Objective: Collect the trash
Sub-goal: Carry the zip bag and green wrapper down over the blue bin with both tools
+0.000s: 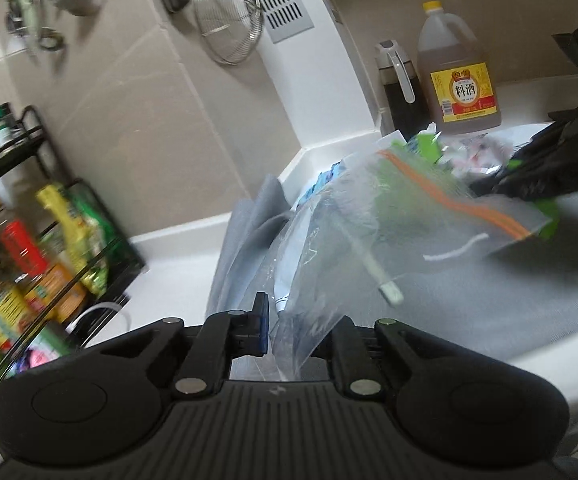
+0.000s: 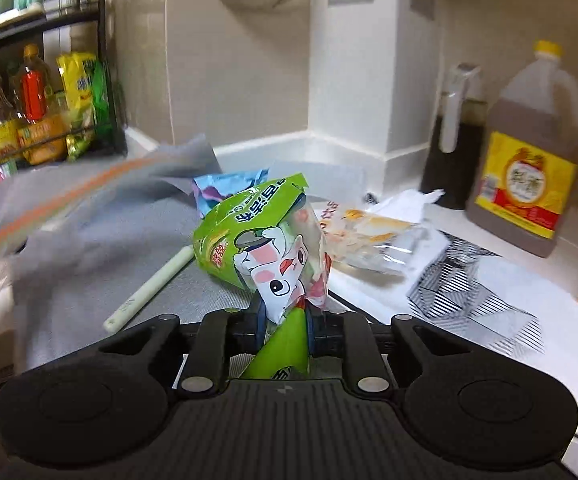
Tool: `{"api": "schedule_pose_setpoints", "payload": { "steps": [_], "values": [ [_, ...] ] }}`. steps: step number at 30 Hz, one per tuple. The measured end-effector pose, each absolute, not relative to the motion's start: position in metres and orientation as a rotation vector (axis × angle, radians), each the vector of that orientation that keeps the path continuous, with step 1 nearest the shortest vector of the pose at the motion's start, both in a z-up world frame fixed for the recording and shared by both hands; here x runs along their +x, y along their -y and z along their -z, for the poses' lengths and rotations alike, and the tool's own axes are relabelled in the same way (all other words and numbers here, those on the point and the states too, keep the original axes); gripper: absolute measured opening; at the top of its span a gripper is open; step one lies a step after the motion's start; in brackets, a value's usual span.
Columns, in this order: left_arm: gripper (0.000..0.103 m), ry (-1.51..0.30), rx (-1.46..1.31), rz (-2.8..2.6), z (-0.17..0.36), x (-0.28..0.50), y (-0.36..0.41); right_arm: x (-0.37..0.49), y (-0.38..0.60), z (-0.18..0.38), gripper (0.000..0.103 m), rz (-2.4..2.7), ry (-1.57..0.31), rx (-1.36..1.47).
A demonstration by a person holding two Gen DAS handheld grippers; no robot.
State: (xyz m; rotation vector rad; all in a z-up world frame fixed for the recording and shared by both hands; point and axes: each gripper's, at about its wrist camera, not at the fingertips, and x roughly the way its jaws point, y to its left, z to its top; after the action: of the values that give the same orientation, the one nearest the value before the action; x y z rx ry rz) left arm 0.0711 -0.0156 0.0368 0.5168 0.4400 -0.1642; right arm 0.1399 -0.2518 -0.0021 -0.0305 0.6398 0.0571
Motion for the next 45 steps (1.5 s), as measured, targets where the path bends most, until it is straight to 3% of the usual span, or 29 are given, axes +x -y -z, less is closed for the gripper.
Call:
{"api": "schedule_pose_setpoints", "payload": {
  "steps": [22,34,45],
  "values": [
    [0.011,-0.539,0.376,0.038,-0.028,-0.132,-0.051,-0.051,0.229,-0.037,0.02,-0.023,-0.579,0.082],
    [0.011,-0.707,0.303,-0.019,0.01,-0.185,-0.066,-0.12,0.158,0.002,0.02,-0.184,-0.75,-0.001],
    [0.011,-0.754,0.342,-0.018,0.033,-0.203,-0.062,-0.149,0.109,0.031,0.02,-0.29,-0.837,-0.097]
  ]
}}
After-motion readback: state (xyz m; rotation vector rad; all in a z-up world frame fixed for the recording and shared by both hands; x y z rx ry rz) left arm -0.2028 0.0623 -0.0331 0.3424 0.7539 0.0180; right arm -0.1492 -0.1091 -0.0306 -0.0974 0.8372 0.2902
